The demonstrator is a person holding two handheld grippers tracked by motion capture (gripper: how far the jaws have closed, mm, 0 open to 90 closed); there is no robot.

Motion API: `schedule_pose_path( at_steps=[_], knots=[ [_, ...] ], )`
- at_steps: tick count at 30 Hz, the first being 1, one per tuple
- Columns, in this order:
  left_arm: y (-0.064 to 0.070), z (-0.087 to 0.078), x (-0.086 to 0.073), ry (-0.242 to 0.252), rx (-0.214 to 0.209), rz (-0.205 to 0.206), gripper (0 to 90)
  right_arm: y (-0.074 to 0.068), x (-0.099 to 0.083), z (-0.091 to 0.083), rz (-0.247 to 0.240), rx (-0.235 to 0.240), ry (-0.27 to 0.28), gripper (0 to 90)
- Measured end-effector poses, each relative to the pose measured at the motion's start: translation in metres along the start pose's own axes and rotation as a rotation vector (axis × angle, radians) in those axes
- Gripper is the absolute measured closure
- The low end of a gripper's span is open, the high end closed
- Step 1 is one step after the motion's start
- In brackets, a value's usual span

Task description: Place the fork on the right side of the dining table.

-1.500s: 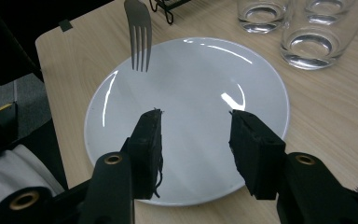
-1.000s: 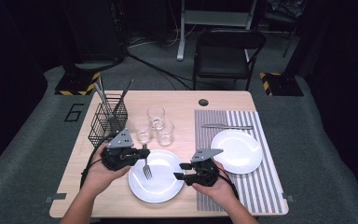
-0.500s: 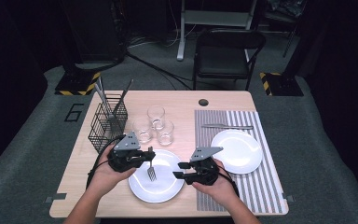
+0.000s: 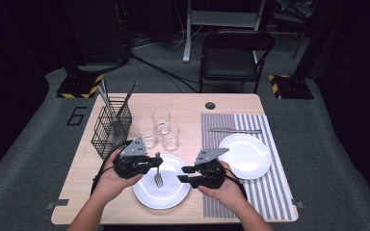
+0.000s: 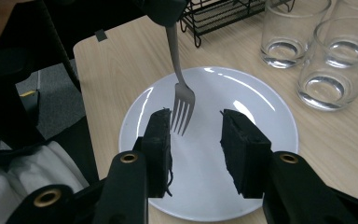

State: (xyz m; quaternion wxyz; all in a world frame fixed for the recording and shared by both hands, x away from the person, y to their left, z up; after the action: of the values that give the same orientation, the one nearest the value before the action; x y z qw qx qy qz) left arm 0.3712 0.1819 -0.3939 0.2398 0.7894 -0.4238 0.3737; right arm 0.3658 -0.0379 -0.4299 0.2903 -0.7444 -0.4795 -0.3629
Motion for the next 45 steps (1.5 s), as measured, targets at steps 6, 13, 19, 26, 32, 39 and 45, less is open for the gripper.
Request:
schedule_pose_path(
  at_steps=[6,13,19,26,32,39,45],
  knots=[
    [0.000,0.000,0.000,-0.006,-0.006,0.001,86.9,-0.001,0.014,-0.005,-0.029,0.007,0.007,63.6],
    [0.002,0.001,-0.001,-0.001,-0.005,0.002,86.9,-0.001,0.025,-0.007,-0.047,0.023,0.012,63.9],
    [0.002,0.002,-0.001,-0.007,-0.010,0.008,86.9,-0.002,0.034,-0.008,-0.069,0.029,0.018,63.8],
    [0.003,0.002,-0.001,-0.004,-0.004,0.004,86.9,-0.002,0.042,-0.010,-0.065,0.035,0.029,63.3],
    [0.004,0.003,-0.001,-0.001,-0.003,0.006,86.9,-0.002,0.049,-0.010,-0.081,0.042,0.039,63.3],
    [0.005,0.004,-0.001,-0.007,-0.011,0.010,86.9,-0.003,0.057,-0.009,-0.083,0.047,0.044,63.0],
    [0.007,0.006,-0.001,-0.007,-0.015,0.017,86.9,-0.004,0.064,-0.006,-0.097,0.055,0.045,63.1]
  ],
)
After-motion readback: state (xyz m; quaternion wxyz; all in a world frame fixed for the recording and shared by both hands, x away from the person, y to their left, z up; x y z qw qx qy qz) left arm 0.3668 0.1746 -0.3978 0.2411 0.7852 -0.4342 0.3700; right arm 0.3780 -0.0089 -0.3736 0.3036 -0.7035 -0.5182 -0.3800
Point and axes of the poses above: each handheld gripper's, and its own axes: z roughly forward along the jaws, x roughly out of its top, y roughly to its right, the point moved 3 cm from there along z, roughly forward along the jaws, and after that the axes turned 5 degrees about -z, right-handed, at the moved point
